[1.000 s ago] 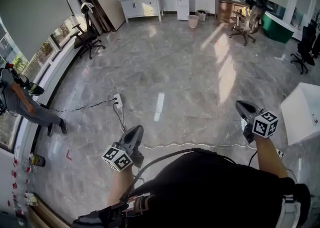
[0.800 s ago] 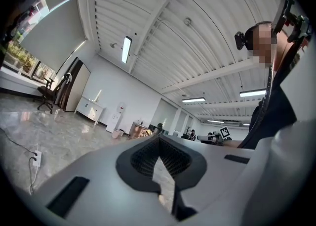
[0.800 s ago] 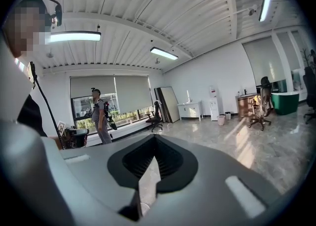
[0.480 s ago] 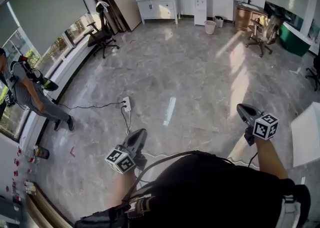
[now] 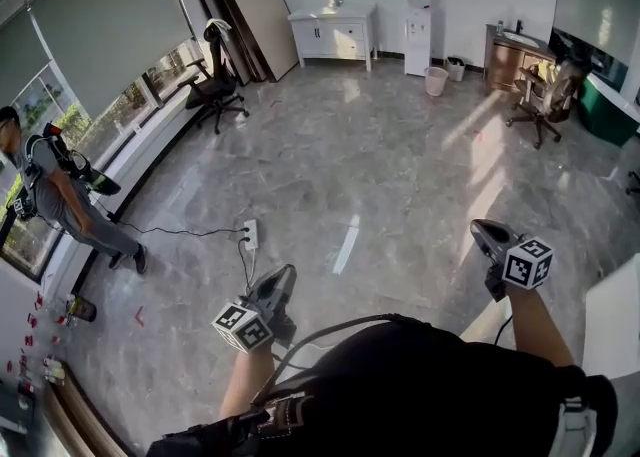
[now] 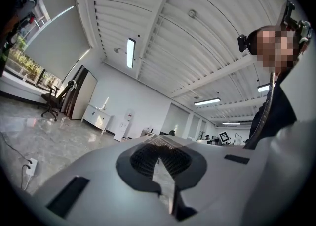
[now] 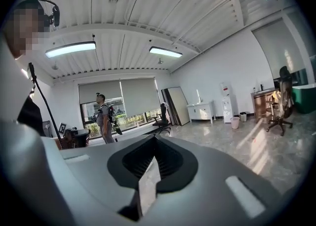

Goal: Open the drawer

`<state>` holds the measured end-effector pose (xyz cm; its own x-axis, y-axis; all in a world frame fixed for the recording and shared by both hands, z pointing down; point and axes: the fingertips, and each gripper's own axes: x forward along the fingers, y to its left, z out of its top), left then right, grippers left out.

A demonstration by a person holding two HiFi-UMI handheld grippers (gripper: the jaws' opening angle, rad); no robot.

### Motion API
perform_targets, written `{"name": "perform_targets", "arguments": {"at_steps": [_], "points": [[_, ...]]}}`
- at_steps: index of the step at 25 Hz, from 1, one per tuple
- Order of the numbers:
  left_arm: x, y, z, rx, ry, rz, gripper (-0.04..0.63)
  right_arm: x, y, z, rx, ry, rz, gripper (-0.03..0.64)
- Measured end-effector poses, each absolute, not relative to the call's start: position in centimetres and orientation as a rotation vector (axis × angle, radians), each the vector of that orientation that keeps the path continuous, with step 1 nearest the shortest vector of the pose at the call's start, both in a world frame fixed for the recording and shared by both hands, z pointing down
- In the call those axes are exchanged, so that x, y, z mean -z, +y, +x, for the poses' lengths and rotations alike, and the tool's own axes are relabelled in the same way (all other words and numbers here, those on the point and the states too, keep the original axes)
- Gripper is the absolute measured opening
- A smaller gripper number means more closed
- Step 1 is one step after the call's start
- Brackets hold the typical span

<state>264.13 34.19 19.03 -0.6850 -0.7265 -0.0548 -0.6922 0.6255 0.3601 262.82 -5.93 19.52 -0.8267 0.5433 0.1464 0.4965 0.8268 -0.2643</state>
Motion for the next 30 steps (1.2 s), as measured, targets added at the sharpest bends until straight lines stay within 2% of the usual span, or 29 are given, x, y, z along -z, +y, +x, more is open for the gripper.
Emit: {"name": "perform_targets", "arguments": {"at_steps": [9, 23, 30], "points": [[-19.2, 32.5, 253.6, 0.55, -2.737, 1.204, 0.0, -21.5, -7.2, 254.0, -0.349, -2.765, -0.789, 0.002], [-17.1, 38.5, 227.8, 0.504, -2.641, 1.408, 0.0, -18.2, -3.0, 233.4, -0.408, -2.87, -0.555, 0.002], [-17.6, 39.4, 219.8, 0.507, -2.625, 1.4, 0.0, -19.1, -0.9, 225.1, -0.402, -2.841, -0.584, 0.002]]}}
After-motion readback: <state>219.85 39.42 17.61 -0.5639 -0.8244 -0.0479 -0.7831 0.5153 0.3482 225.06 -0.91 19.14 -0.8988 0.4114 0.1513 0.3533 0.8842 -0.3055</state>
